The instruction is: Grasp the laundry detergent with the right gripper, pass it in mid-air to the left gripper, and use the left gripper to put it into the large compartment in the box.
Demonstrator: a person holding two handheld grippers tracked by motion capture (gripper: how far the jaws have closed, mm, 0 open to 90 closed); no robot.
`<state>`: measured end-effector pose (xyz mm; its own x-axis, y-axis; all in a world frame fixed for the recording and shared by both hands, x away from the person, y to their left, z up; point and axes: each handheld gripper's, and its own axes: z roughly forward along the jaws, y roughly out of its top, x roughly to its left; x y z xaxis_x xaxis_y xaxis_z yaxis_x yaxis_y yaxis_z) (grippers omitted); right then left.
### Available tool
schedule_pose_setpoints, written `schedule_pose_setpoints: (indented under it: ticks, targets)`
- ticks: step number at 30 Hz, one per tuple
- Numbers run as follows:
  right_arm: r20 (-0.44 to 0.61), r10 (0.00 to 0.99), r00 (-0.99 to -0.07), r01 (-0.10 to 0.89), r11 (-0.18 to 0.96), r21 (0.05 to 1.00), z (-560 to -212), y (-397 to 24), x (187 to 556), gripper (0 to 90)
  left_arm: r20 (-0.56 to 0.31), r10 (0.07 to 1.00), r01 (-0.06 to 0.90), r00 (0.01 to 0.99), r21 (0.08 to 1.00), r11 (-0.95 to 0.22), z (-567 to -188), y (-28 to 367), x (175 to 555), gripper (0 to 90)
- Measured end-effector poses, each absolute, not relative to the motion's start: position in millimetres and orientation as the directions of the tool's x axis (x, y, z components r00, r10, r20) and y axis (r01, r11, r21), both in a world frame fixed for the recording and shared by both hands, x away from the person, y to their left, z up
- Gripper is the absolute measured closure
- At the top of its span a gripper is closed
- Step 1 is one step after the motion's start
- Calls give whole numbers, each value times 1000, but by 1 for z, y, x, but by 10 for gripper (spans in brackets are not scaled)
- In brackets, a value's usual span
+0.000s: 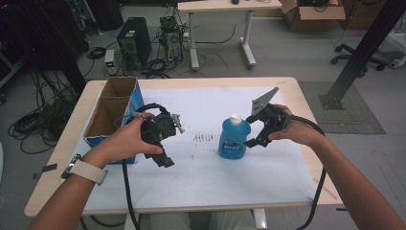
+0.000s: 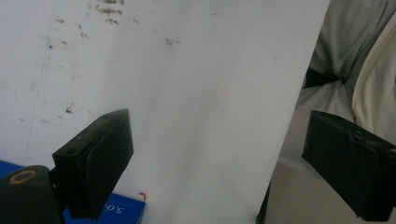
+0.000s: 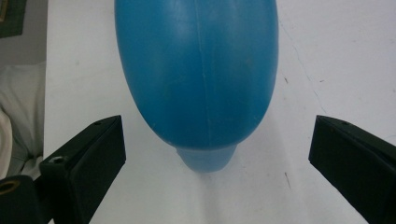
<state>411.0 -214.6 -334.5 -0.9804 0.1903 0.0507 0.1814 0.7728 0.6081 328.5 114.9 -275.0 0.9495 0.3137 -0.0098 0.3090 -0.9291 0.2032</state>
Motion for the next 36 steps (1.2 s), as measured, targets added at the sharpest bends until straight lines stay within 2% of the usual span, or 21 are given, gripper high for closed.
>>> schedule_pose_setpoints:
  ticks: [36]
  targets:
    - [36,167,-985,150,750,644,-349,-202,410,40,-11,313,309,950,205,-929,-275,115,329,90]
